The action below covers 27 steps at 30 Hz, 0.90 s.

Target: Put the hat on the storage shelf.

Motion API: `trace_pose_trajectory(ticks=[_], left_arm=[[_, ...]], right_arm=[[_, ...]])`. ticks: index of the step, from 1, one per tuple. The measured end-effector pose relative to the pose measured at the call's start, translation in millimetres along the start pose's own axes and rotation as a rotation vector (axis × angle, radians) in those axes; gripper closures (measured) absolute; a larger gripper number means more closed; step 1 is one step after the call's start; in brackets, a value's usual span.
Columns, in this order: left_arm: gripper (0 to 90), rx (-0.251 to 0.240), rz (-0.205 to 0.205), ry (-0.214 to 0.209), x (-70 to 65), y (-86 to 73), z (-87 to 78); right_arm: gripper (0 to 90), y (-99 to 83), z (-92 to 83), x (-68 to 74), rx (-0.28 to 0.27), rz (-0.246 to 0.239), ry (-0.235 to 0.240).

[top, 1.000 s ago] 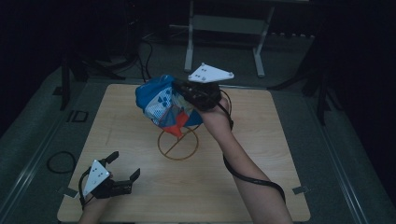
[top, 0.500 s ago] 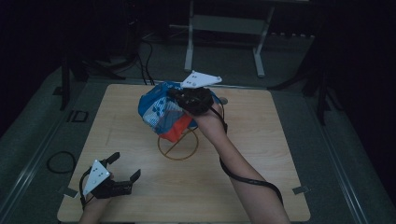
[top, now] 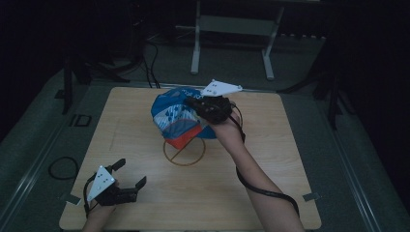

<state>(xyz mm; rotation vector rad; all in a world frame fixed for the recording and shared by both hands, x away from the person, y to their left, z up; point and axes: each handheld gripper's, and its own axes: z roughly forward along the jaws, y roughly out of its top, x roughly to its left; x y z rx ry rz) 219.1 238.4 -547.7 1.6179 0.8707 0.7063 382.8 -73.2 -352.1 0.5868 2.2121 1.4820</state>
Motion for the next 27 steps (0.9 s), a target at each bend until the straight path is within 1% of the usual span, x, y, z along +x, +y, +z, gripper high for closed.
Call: trace_pose_trajectory(ticks=[1, 3, 7, 10, 15, 23, 25, 27], left_arm=[[2.8, -0.001, -0.001, 0.000, 0.1, -0.2, 0.2], [2.8, 0.001, -0.005, 0.002, 0.1, -0.4, 0.8], [2.8, 0.006, -0.003, -0.002, -0.6, -1.2, 1.1], [2.8, 0.010, -0.001, -0.001, -0.3, -1.6, 1.2], [2.8, 0.004, -0.010, 0.001, 1.1, -2.0, 0.2], [2.8, 0.008, -0.012, 0.000, 0.6, -2.2, 0.5], [2.8, 0.010, -0.007, -0.005, 0.2, -2.5, 0.6], [2.8, 0.011, -0.005, -0.005, 0.0, -3.0, 1.1]], right_arm=[[84.0, -1.0, -1.3, -1.1, -0.004, 0.008, 0.005], [81.4, -2.4, -2.4, -2.8, -0.007, 0.018, 0.017], [75.7, -4.3, -1.2, -3.6, 0.000, 0.015, 0.009], [71.2, -5.8, -1.4, -5.8, -0.007, 0.028, 0.006], [68.1, -11.0, -4.9, -9.8, -0.005, 0.047, 0.006], [68.3, -15.0, -5.7, -12.6, -0.001, 0.058, 0.018], [65.1, -15.5, -7.5, -12.3, -0.005, 0.063, 0.016], [59.5, -16.7, -10.7, -12.0, -0.016, 0.068, 0.020]])
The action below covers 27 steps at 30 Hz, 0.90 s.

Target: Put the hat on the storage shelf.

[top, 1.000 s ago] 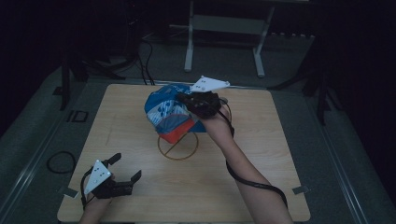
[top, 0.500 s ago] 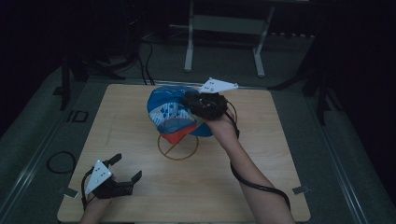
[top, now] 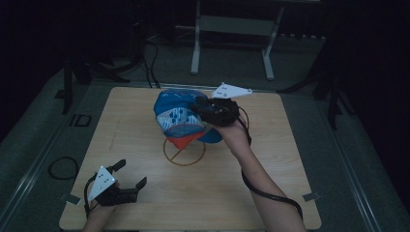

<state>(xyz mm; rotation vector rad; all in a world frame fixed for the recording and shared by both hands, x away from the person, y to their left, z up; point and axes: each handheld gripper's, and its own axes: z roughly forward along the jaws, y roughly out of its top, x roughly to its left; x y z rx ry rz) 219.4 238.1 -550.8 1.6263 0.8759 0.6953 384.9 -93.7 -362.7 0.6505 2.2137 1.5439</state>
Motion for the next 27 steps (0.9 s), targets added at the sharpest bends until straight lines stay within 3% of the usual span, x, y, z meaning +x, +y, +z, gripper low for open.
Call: trace_pose_trajectory(ticks=[4, 10, 15, 22, 27], left_arm=[[2.8, 0.002, -0.008, 0.000, 0.6, -0.8, 0.6], [2.8, 0.002, -0.013, -0.003, 0.2, -1.1, 1.3], [2.8, 0.003, -0.009, -0.001, -0.5, -1.1, 1.2], [2.8, 0.002, -0.022, -0.003, 0.8, -2.0, 1.7], [2.8, 0.007, -0.019, -0.004, -0.6, -2.0, 2.4]], right_arm=[[55.6, -1.7, -6.4, 0.3, -0.012, 0.004, -0.001], [58.6, -6.1, -10.5, -3.4, -0.011, 0.016, 0.003], [55.5, -9.8, -11.9, -3.6, -0.011, 0.018, 0.008], [55.1, -13.8, -30.6, -3.8, -0.042, 0.022, 0.011], [54.7, -18.8, -30.2, -5.7, -0.018, 0.027, 0.014]])
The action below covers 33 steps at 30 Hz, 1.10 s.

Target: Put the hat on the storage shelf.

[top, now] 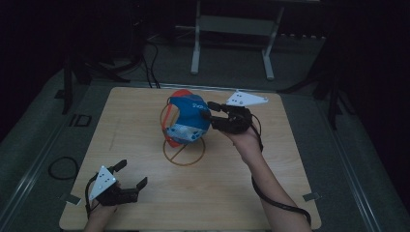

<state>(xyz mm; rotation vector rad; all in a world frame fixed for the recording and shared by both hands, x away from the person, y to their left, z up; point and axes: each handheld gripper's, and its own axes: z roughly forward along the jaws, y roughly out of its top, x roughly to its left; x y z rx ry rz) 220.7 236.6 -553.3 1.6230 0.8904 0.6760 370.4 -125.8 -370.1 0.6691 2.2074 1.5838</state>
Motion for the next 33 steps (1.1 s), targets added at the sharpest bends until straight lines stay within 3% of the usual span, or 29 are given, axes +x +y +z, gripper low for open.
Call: trace_pose_trajectory(ticks=[5, 16, 21, 26, 33], left_arm=[[2.8, -0.001, -0.002, -0.001, 0.2, -0.5, 0.2], [2.8, 0.003, 0.001, -0.003, -0.4, -0.9, 1.2], [2.8, 0.004, 0.004, -0.003, -1.3, -1.0, 2.0], [2.8, 0.004, 0.001, -0.006, -1.5, -1.3, 2.2], [2.8, 0.002, 0.001, -0.011, -1.7, -1.6, 2.6]], right_arm=[[52.7, -11.1, -3.3, -1.7, 0.008, 0.018, 0.006], [22.5, -41.3, -26.5, 6.1, -0.024, 0.049, 0.087], [13.9, -57.8, -30.4, 13.8, -0.007, 0.020, 0.092], [13.8, -77.1, -29.3, 17.6, 0.005, -0.006, 0.116], [13.8, -103.6, -22.5, 19.7, 0.050, 0.003, 0.147]])
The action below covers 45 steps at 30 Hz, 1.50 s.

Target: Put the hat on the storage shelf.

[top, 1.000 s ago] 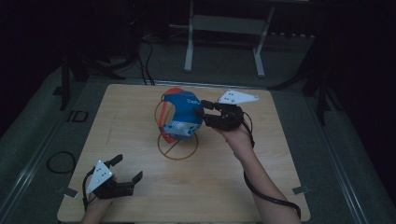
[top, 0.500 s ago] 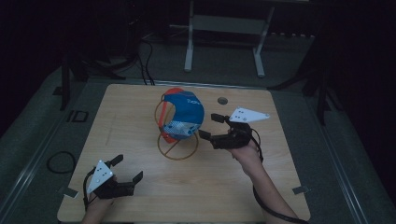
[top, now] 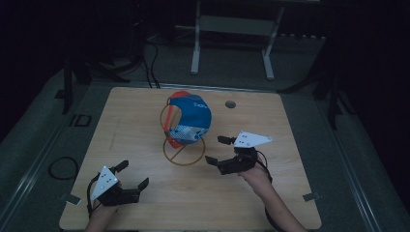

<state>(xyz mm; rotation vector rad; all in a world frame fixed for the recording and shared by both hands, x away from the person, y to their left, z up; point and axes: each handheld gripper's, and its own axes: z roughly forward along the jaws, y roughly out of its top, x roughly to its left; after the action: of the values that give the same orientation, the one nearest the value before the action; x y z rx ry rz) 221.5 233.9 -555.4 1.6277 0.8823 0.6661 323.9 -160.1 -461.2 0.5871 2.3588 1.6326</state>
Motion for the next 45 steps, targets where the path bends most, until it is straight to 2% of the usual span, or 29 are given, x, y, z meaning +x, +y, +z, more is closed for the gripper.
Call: trace_pose_trajectory(ticks=[12, 16, 21, 26, 30, 36, 45], left_arm=[[2.8, 0.008, 0.000, -0.011, -1.5, -1.8, 2.0], [2.8, 0.011, 0.003, -0.016, -1.7, -2.2, 2.2], [2.8, 0.019, 0.003, -0.022, -2.4, -3.5, 3.0], [2.8, 0.024, 0.007, -0.023, -2.5, -4.0, 3.5], [2.8, 0.026, 0.011, -0.019, -2.4, -4.1, 3.6], [2.8, 0.026, 0.009, -0.018, -2.4, -4.5, 3.5], [2.8, 0.025, 0.005, -0.020, -2.2, -4.9, 3.3]], right_arm=[[13.8, -42.8, 18.8, 6.5, 0.093, 0.006, 0.044], [13.8, -56.3, 22.4, 9.2, 0.120, -0.006, 0.055], [13.7, -71.7, 22.5, 11.7, 0.143, 0.003, 0.060], [13.8, -80.8, 18.7, 11.7, 0.165, 0.007, 0.049], [14.0, -90.5, 11.9, 13.2, 0.195, -0.043, 0.025], [14.0, -102.2, 1.0, 15.5, 0.231, -0.037, 0.017], [14.0, -113.2, -20.9, 15.9, 0.240, -0.028, -0.011]])
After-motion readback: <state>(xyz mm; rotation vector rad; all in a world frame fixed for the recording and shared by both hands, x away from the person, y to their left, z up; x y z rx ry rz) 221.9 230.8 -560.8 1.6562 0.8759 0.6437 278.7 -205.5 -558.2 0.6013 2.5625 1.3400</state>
